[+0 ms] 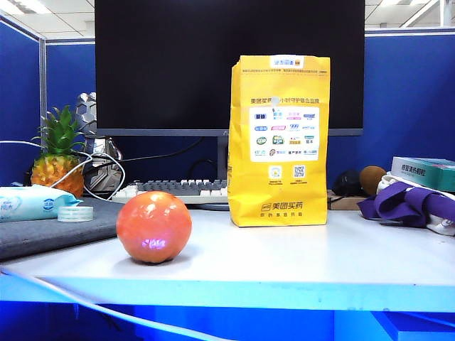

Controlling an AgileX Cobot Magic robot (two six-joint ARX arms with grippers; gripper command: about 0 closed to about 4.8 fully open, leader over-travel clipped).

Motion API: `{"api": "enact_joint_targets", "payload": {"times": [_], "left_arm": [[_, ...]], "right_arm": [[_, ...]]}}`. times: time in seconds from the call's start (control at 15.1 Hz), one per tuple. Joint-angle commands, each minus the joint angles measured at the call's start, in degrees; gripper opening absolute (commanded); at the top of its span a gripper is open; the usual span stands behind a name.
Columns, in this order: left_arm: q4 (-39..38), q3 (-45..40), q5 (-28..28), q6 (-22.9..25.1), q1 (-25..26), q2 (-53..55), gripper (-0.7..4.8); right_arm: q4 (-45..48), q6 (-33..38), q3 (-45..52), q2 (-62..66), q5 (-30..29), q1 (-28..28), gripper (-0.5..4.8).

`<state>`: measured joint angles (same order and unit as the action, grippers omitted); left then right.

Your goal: Pick up the orange and throw it into the yellow paper bag.

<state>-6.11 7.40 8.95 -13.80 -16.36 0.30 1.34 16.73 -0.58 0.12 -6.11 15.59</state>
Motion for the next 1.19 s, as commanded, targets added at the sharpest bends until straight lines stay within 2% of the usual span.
{"api": "enact_joint_targets", "payload": {"times": [0.07, 0.26, 0.46, 0.53, 0.59, 0.66, 0.73, 0.79, 0.93, 0.99, 1.06, 1.12, 1.19], "left_arm": [[1.0, 2.3, 0.1, -0.3, 0.1, 0.0, 2.15], [0.1, 6.8, 0.4, -0.4, 0.1, 0.9, 2.15], [-1.4, 18.8, 6.1, 0.1, 0.1, 13.1, 2.15], [-3.7, 25.0, 8.3, 3.5, 0.1, 20.8, 2.15], [-6.6, 29.2, 7.7, 7.6, 0.1, 26.1, 2.15], [-10.9, 34.4, 5.6, 14.1, 0.1, 34.3, 2.15], [-14.1, 37.1, 4.2, 16.9, 0.1, 39.7, 2.19], [-18.4, 39.4, 3.8, 18.4, 0.1, 44.8, 2.48], [-25.9, 43.5, 5.6, 19.8, 0.0, 56.3, 4.27], [-26.4, 44.1, 8.2, 20.5, 0.0, 59.6, 4.79], [-26.0, 44.1, 10.5, 21.3, 0.0, 61.6, 4.79], [-25.4, 44.1, 12.3, 23.5, -0.4, 63.9, 4.79], [-25.5, 44.1, 12.2, 25.4, -1.1, 64.3, 4.79]], "right_arm": [[6.7, 0.2, 0.5, 0.0, -0.4, 0.0, 0.81], [10.1, 0.5, 0.5, 0.0, -1.6, 0.0, 0.82], [15.1, 1.4, 0.5, 0.0, -2.1, 0.4, 1.52], [14.9, 1.4, 0.5, 0.0, -3.1, 0.5, 1.53], [14.8, 1.3, 0.5, 0.0, -3.1, 0.9, 1.54], [15.0, 1.2, 0.3, 0.0, -2.1, 1.6, 1.54], [15.1, 1.3, -0.2, 0.0, -1.4, 1.8, 1.58], [13.5, 1.3, -1.3, 0.1, -1.3, 1.7, 1.58], [4.7, -0.4, -6.3, 3.0, 0.0, 1.7, 1.60], [1.6, -1.1, -8.7, 5.9, 0.0, 1.7, 1.60], [0.2, -1.1, -10.8, 9.3, 0.0, 1.7, 1.60], [-0.7, -1.1, -15.4, 17.9, -2.2, 1.7, 1.64], [-1.5, -1.1, -18.4, 23.3, -4.2, 1.7, 1.84]]}}
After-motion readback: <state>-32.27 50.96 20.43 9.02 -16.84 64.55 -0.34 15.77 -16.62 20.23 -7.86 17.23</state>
